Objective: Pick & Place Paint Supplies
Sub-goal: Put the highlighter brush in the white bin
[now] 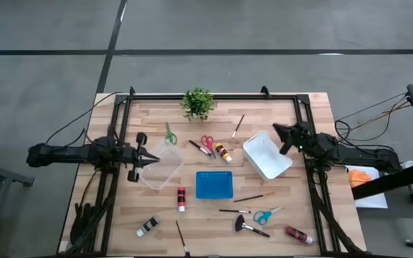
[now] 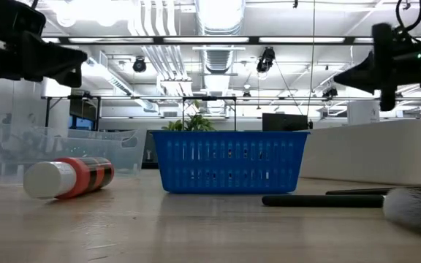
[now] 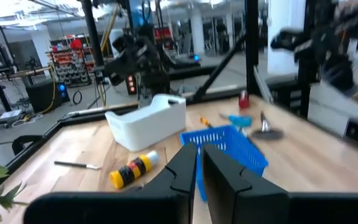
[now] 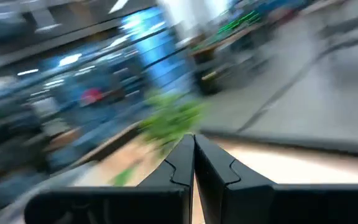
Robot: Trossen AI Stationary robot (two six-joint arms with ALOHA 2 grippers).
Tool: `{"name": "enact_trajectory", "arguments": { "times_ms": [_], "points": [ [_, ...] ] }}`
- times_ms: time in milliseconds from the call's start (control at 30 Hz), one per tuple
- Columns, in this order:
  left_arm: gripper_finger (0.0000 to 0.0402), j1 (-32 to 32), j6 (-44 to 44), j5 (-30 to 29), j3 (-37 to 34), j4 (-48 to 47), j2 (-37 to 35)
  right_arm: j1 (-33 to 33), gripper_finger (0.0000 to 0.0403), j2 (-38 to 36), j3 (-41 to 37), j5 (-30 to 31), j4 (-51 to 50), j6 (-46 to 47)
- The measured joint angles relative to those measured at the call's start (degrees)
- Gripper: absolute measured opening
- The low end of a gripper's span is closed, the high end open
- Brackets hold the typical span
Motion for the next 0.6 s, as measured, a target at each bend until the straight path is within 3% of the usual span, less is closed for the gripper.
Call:
{"name": "enact_trajectory", "arguments": {
  "times_ms": [200, 267, 500, 600],
  "points": [
    [0.0036, 0.0, -1.96, 0.0, -0.01, 5.32, 0.0, -0.04, 0.0008, -0.04, 0.0, 24.41, 1.43, 0.01],
    [0.0036, -0.01, -1.92, 0.0, -0.02, 7.01, 0.01, -0.04, 0.0008, -0.07, 0.0, 29.63, 1.44, 0.66],
    [0.0036, -0.08, -2.12, 0.69, -0.02, 9.22, -0.02, 0.02, 0.0008, -0.02, -0.01, 28.87, 1.09, 14.66],
    [0.0036, -0.1, -3.53, 6.57, -0.02, 9.03, 0.0, 0.01, 0.0008, 0.0, 0.0, 25.87, 1.03, 16.54]
  ]
}}
